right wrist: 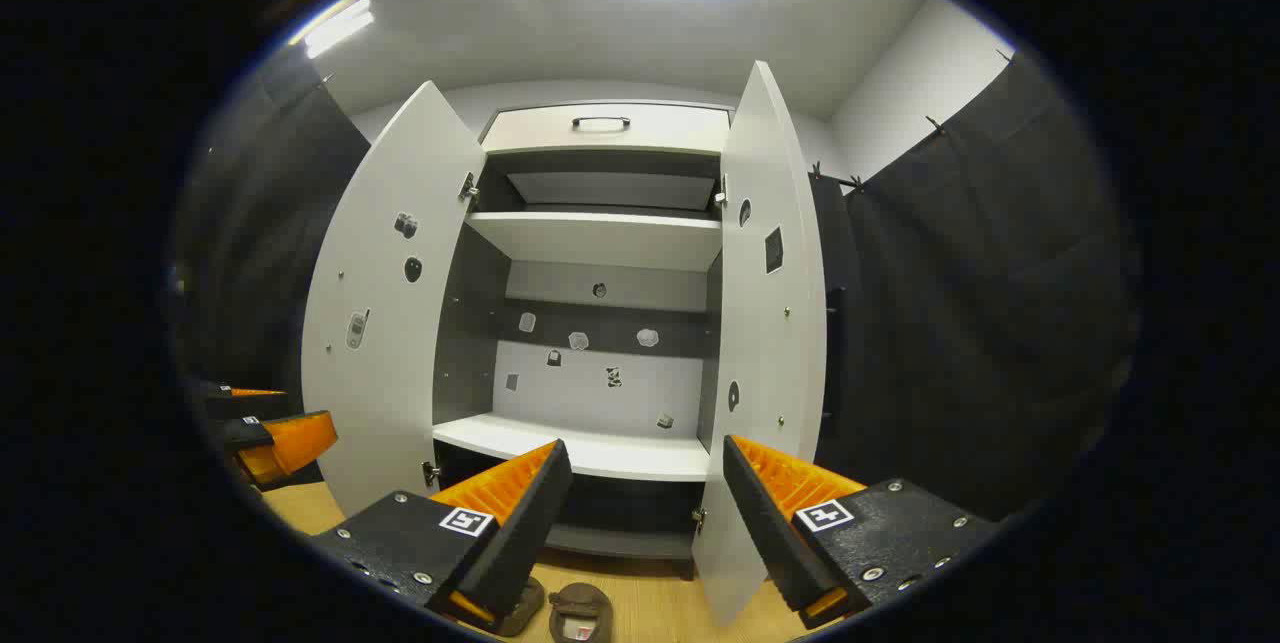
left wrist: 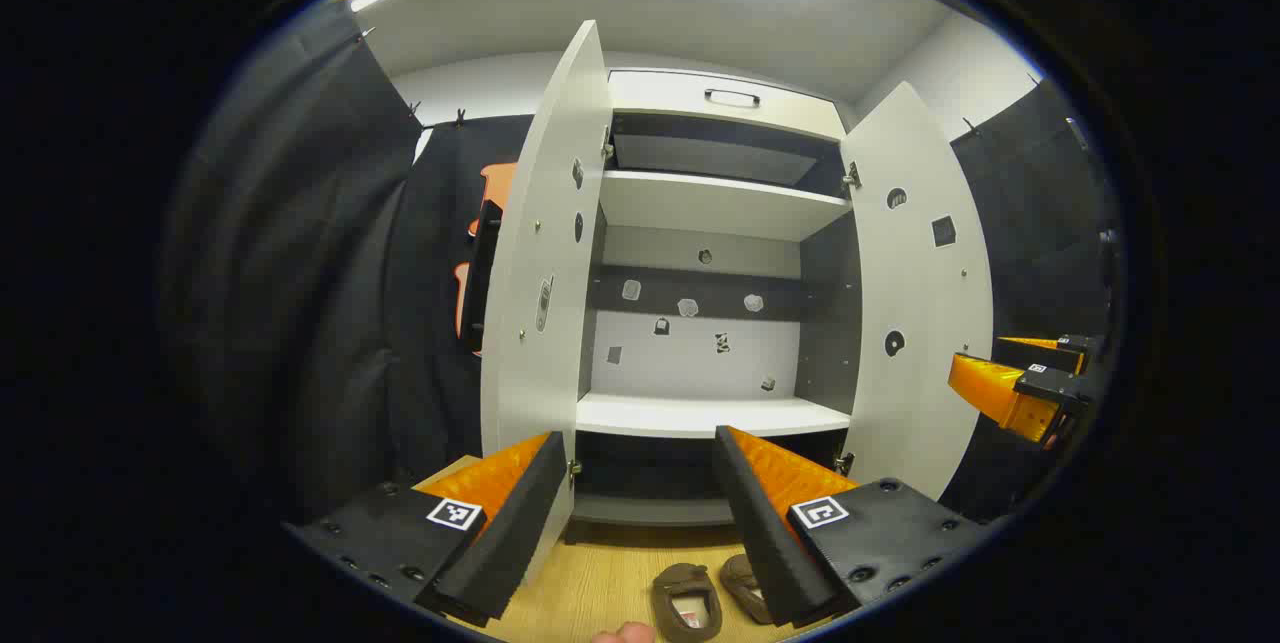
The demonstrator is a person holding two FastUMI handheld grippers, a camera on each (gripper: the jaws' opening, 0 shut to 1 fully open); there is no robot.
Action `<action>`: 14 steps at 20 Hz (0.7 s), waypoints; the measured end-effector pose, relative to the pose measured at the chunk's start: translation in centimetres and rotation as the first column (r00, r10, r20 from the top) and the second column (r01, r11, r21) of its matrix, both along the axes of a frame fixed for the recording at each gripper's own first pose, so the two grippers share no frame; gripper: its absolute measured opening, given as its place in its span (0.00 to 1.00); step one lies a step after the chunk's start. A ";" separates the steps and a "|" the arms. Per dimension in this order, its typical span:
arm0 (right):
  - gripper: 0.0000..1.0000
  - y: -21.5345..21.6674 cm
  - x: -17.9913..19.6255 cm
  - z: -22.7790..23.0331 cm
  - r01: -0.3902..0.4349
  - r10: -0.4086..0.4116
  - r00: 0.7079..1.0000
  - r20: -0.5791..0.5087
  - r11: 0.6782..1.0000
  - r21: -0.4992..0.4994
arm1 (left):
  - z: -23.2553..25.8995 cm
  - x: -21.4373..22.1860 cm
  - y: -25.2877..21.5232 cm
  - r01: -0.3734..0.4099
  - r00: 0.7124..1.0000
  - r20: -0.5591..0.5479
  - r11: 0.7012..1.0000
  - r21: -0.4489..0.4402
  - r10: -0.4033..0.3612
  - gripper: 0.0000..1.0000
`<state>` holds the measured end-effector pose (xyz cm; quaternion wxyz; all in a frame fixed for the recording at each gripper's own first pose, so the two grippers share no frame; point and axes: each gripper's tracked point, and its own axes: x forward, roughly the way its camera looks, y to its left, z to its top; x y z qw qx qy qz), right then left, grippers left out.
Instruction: Grab one shoe with the right hand and put it into the shoe cabinet, grab the other shoe with the left hand and put it into the shoe cabinet; then close the right door with the right hand and the left door with the left hand.
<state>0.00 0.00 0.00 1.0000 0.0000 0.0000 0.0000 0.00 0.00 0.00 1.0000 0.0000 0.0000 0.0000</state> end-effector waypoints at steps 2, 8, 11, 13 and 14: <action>0.94 -0.3 0.0 0.1 0.006 -0.006 1.000 0.003 1.000 -0.003 | -0.2 0.0 -0.1 0.004 1.000 -0.007 1.000 -0.002 -0.004 0.96; 0.94 -0.3 -0.1 0.0 0.010 -0.010 1.000 0.002 1.000 -0.010 | -0.6 0.1 -0.5 0.011 1.000 -0.018 1.000 0.000 -0.011 0.94; 0.94 -0.3 0.0 0.2 0.009 -0.009 1.000 0.007 1.000 -0.007 | -0.5 0.1 -0.5 0.013 1.000 -0.014 1.000 0.005 -0.013 0.94; 0.94 -0.2 0.1 0.2 0.008 -0.008 1.000 0.006 1.000 -0.011 | -0.5 0.1 -0.7 0.016 1.000 -0.012 1.000 0.005 -0.016 0.96; 0.94 -0.1 0.1 0.2 0.007 -0.007 1.000 0.006 1.000 -0.012 | -0.4 0.1 -0.7 0.015 1.000 -0.011 1.000 0.005 -0.015 0.97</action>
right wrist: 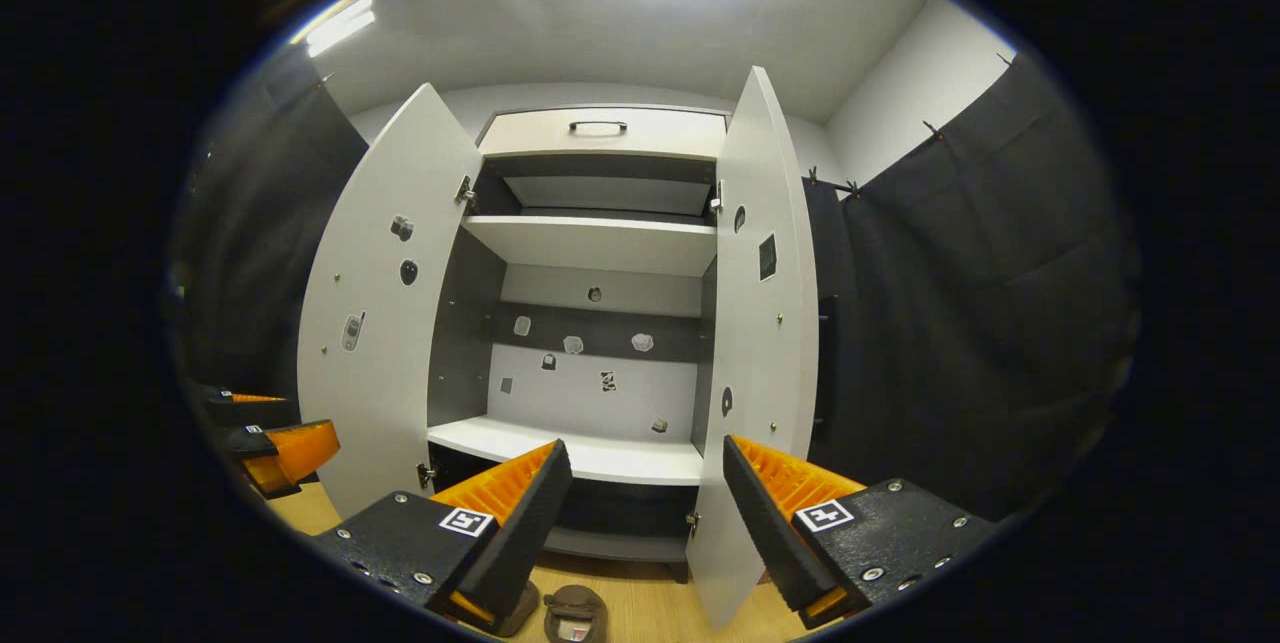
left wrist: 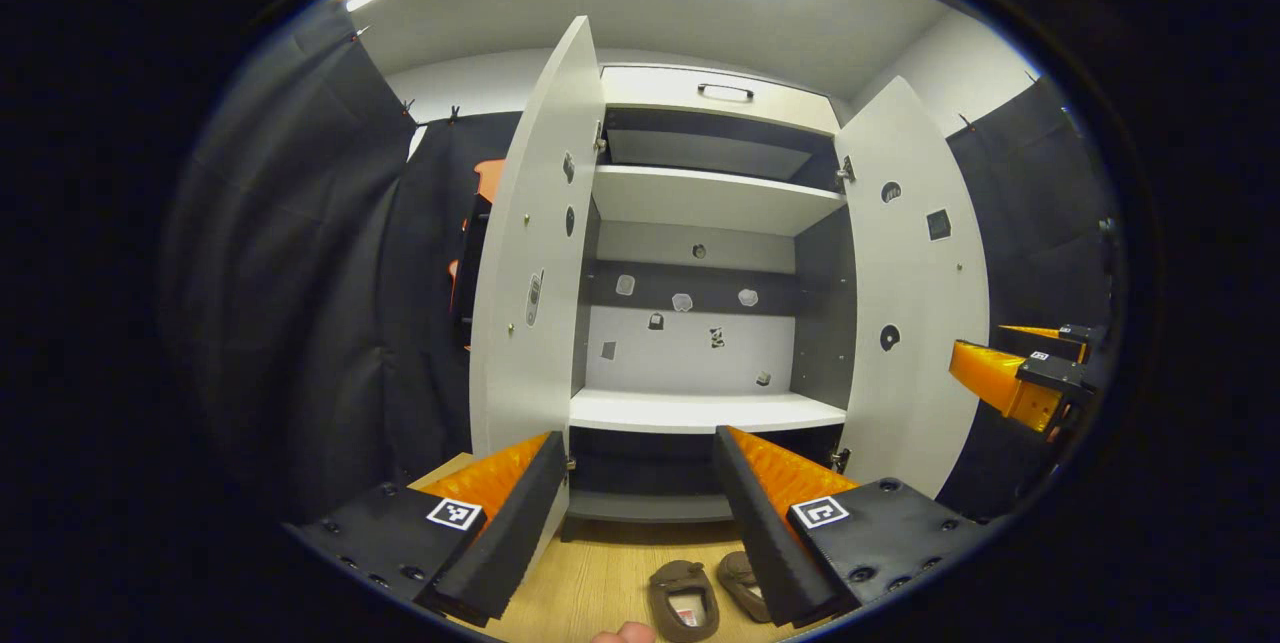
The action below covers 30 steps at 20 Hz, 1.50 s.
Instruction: Grab one shoe with the right hand and put it into the shoe cabinet, grab the other shoe with the left hand and put it into the shoe cabinet; then close the right door with the right hand and the left door with the left hand.
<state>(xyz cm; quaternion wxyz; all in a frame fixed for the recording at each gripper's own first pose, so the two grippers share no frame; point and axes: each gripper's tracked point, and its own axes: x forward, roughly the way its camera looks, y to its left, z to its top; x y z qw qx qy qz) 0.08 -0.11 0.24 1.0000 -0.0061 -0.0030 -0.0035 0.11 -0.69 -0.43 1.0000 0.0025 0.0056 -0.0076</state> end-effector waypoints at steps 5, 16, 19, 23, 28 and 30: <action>0.94 0.3 0.1 0.4 -0.005 0.005 1.000 0.007 1.000 -0.002 | -0.2 0.0 0.2 -0.004 1.000 -0.004 1.000 -0.003 0.004 0.97; 0.94 1.3 1.1 -0.2 -0.028 0.028 1.000 -0.008 1.000 -0.013 | -0.8 0.0 1.0 -0.025 1.000 -0.015 1.000 -0.017 0.025 0.97; 0.94 1.5 1.6 -0.8 -0.032 0.032 0.999 -0.022 0.999 -0.012 | -0.8 0.2 1.1 -0.028 0.999 -0.017 1.000 -0.015 0.027 0.99; 0.94 2.2 2.5 -2.5 -0.041 0.040 0.998 -0.047 0.999 -0.024 | -1.1 0.4 1.2 -0.029 0.999 -0.024 0.999 -0.022 0.028 0.97; 0.94 3.5 4.1 -9.0 -0.077 0.069 0.983 -0.172 0.996 -0.044 | -1.7 0.4 1.4 -0.029 0.999 -0.038 0.999 -0.030 0.028 0.97; 0.94 3.8 4.5 -11.4 -0.083 0.069 0.974 -0.215 0.995 -0.052 | -1.9 0.4 1.5 -0.033 0.999 -0.041 0.999 -0.029 0.032 0.99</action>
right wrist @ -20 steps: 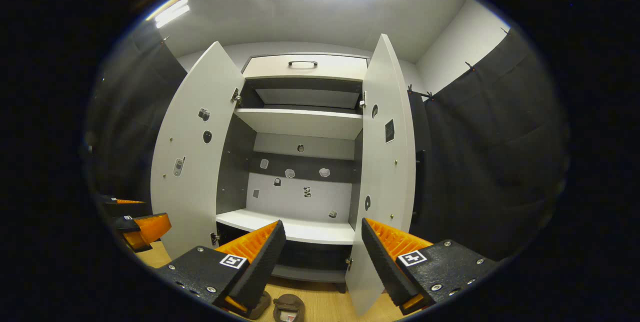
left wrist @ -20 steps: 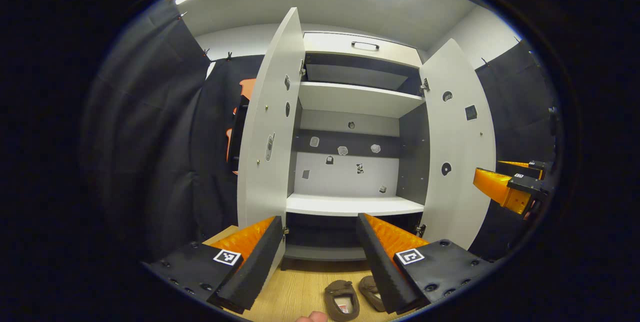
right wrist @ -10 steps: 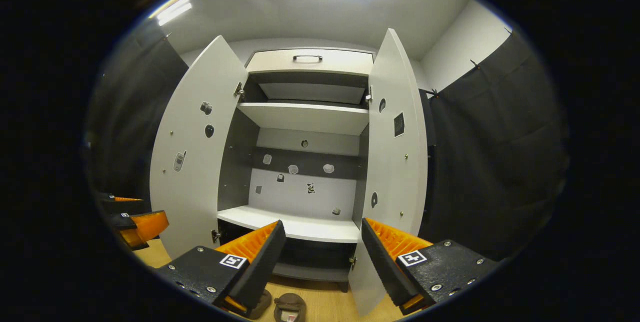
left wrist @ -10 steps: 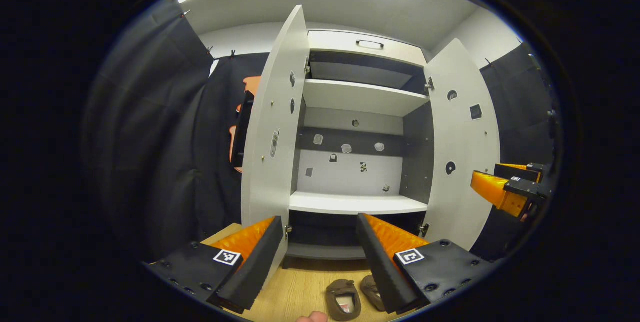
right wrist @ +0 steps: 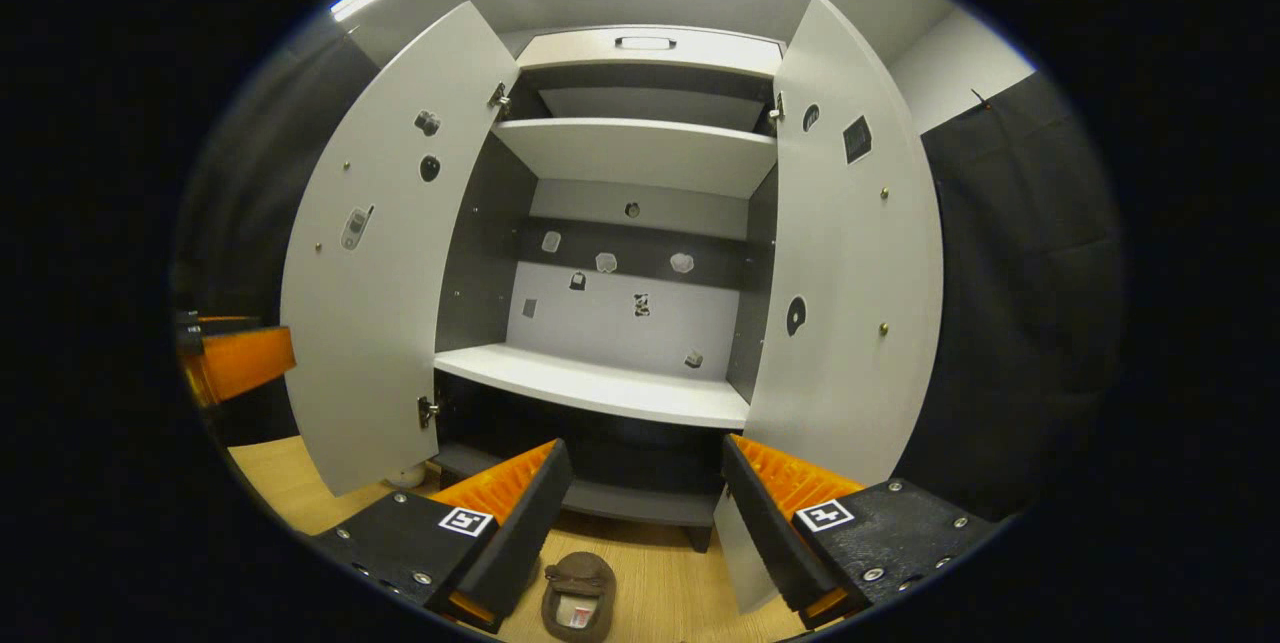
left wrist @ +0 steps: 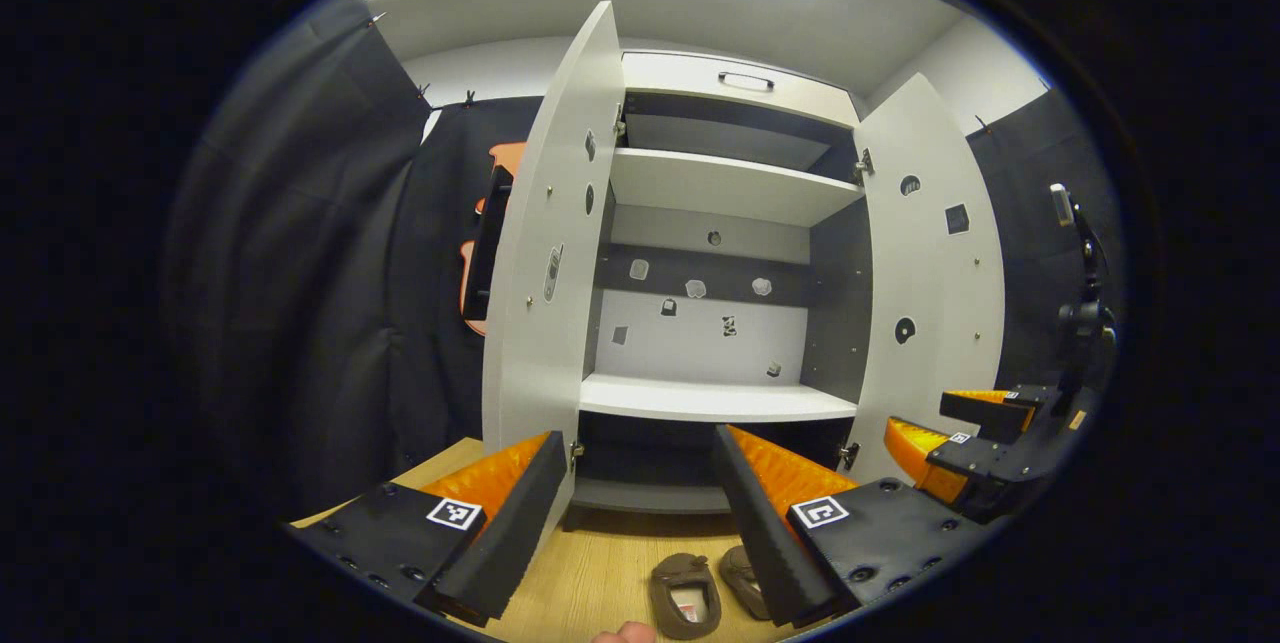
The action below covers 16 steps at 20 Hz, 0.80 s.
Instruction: Grab one shoe with the right hand and put it into the shoe cabinet, grab the other shoe with the left hand and put it into the shoe cabinet; then close the right door with the right hand and the left door with the left hand.
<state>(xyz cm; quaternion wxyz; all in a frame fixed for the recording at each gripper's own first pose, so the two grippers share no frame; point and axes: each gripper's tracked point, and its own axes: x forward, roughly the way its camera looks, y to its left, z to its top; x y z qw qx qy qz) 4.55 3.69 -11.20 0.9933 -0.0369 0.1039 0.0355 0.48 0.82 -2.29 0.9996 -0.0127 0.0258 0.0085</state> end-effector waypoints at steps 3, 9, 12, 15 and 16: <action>0.94 0.3 0.3 -3.3 -0.010 0.009 0.999 -0.053 1.000 -0.027 | -0.3 -0.1 0.3 -0.007 1.000 -0.010 1.000 -0.005 0.007 0.99; 0.94 1.2 -0.7 -13.0 -0.066 0.050 0.973 -0.226 0.996 -0.061 | -0.5 -0.2 0.9 -0.019 1.000 -0.016 1.000 -0.012 0.018 0.98; 0.93 1.4 -1.8 -19.6 -0.117 0.077 0.932 -0.353 0.989 -0.094 | -0.6 -0.4 0.8 -0.018 1.000 -0.022 1.000 -0.010 0.018 0.97; 0.93 1.0 -3.4 -25.3 -0.157 0.088 0.876 -0.473 0.982 -0.108 | -0.8 -0.7 0.7 -0.019 0.999 -0.029 1.000 -0.012 0.018 0.94; 0.94 0.6 -3.5 -26.9 -0.157 0.079 0.862 -0.501 0.981 -0.115 | -0.8 -0.8 0.7 -0.019 0.999 -0.031 1.000 -0.010 0.018 0.94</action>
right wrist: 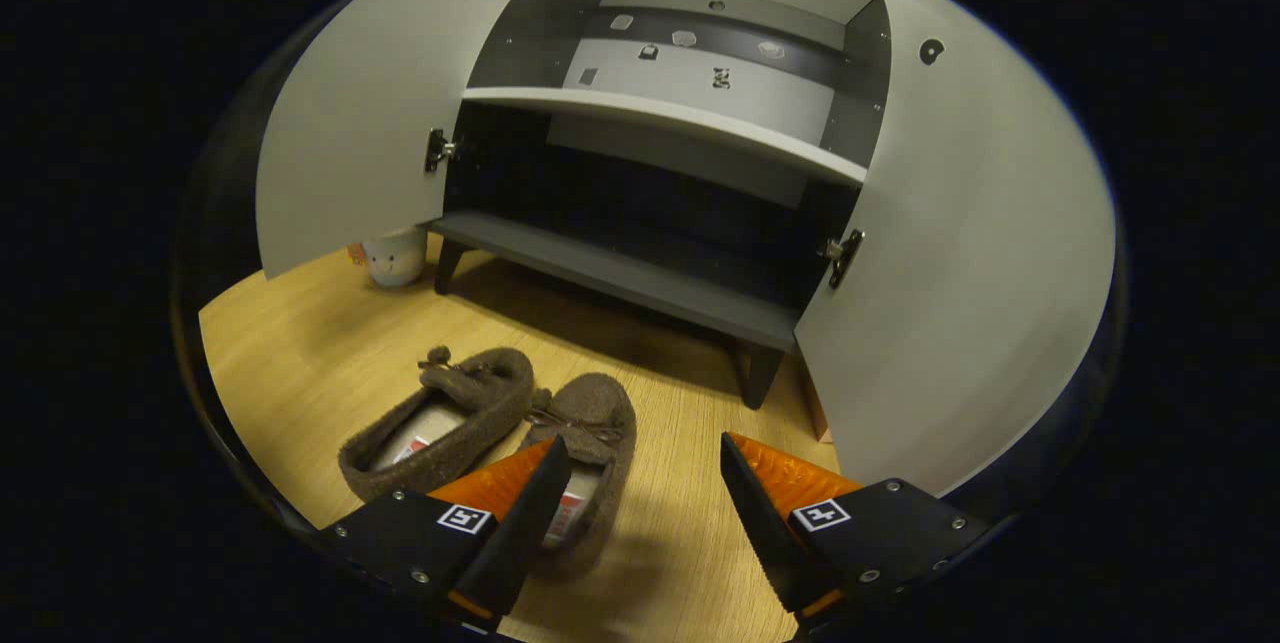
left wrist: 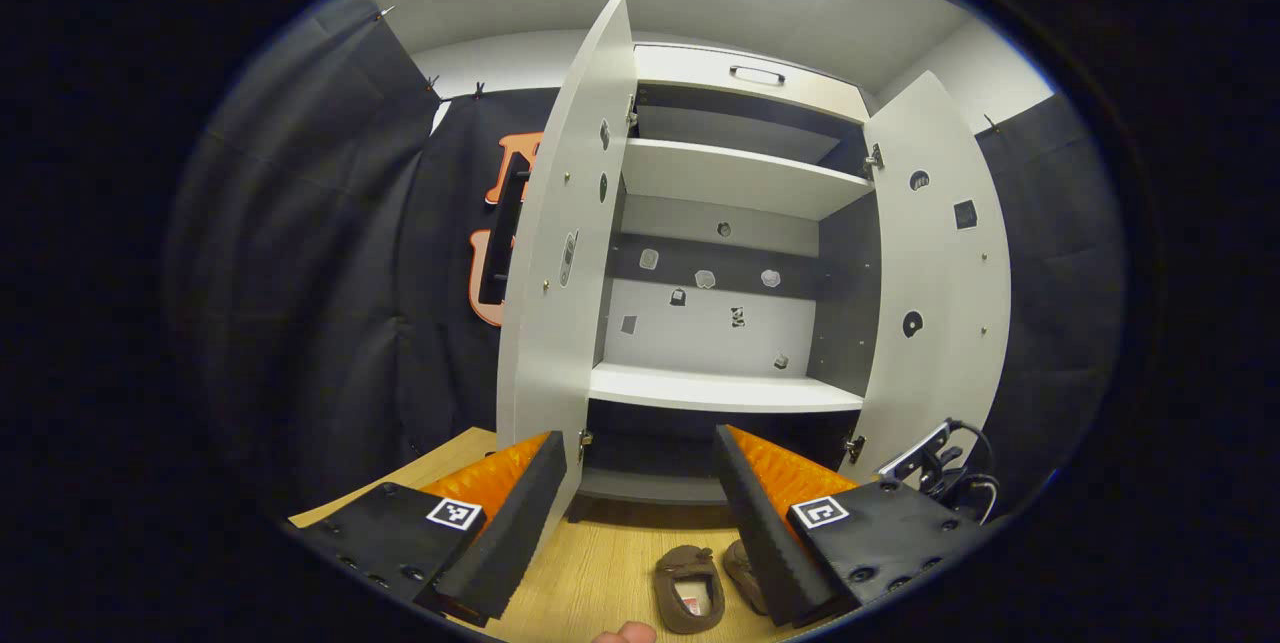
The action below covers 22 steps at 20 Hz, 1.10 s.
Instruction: Grab one shoe with the right hand and put it into the shoe cabinet, grab the other shoe with the left hand and put it into the shoe cabinet; then close the right door with the right hand and the left door with the left hand.
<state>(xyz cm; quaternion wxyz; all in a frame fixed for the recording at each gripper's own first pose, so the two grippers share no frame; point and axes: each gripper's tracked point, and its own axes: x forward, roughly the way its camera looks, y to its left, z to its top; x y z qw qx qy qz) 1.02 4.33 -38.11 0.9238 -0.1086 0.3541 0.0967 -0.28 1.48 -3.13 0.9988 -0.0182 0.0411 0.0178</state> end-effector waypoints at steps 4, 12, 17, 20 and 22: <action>0.93 -0.5 -0.1 -4.2 0.006 -0.007 0.995 -0.097 1.000 -0.009 | -0.4 -0.2 0.0 -0.005 1.000 -0.014 1.000 0.012 0.005 0.96; 0.77 0.6 3.0 -10.0 0.057 -0.032 0.968 -0.247 0.994 0.095 | -1.5 -0.2 -0.2 -0.012 0.998 -0.059 1.000 0.014 0.013 0.97; 0.29 1.8 3.3 -10.2 0.103 -0.059 0.968 -0.242 0.980 0.172 | -1.8 -0.3 -0.1 -0.028 0.997 -0.071 0.999 0.028 0.030 0.97; 0.10 1.6 3.6 -10.3 0.104 -0.071 0.974 -0.217 0.984 0.146 | -2.0 -0.2 -0.3 -0.028 0.997 -0.078 0.999 0.032 0.030 0.97; 0.04 1.4 3.6 -10.1 0.112 -0.079 0.973 -0.216 0.983 0.147 | -2.1 -0.2 -0.4 -0.026 0.996 -0.079 0.999 0.035 0.029 0.97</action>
